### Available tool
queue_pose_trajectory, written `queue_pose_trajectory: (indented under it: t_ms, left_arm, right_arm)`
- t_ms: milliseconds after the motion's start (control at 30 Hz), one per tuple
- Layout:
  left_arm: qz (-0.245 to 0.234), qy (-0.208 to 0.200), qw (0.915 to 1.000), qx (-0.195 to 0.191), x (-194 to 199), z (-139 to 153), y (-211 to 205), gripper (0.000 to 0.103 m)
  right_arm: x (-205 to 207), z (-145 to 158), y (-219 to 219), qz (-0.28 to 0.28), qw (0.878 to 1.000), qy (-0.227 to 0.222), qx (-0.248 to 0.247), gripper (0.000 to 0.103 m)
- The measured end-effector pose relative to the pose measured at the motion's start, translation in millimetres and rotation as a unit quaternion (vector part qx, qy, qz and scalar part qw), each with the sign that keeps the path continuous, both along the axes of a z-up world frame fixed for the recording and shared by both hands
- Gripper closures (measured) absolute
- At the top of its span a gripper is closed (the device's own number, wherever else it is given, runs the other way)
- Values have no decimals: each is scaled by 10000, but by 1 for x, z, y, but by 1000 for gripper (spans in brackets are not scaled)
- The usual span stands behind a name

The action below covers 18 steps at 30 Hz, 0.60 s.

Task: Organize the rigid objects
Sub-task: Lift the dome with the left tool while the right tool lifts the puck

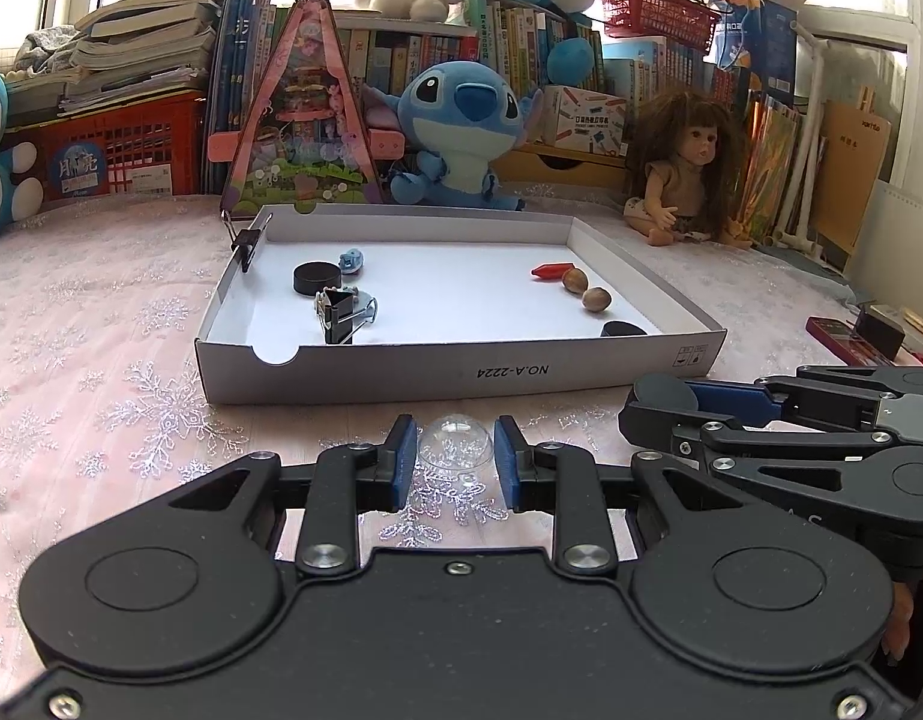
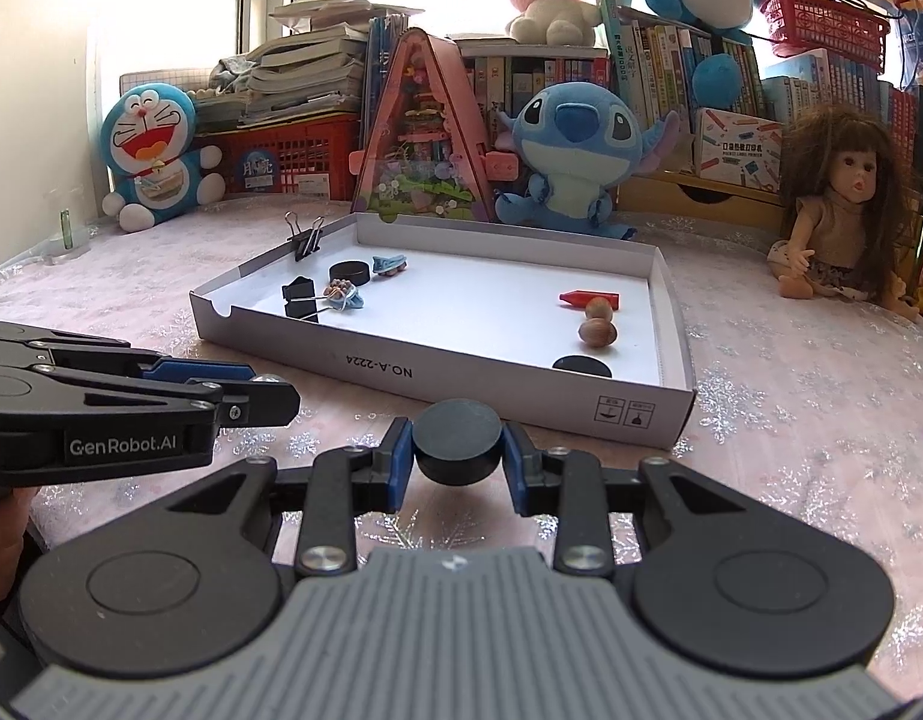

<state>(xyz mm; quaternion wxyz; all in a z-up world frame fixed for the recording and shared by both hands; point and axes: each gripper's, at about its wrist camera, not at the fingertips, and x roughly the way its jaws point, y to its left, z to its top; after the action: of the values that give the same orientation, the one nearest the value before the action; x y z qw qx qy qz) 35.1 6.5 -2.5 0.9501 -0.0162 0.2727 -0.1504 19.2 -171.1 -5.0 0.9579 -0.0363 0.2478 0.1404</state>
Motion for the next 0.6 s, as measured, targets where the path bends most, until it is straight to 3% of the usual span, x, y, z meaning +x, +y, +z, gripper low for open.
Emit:
queue_pose_trajectory:
  t_ms: [600]
  left_arm:
    - [183, -232, 9993, 220, -12, -14, -15, 76]
  right_arm:
    - [-6, -15, 2, -347, 9994, -24, -48, 63]
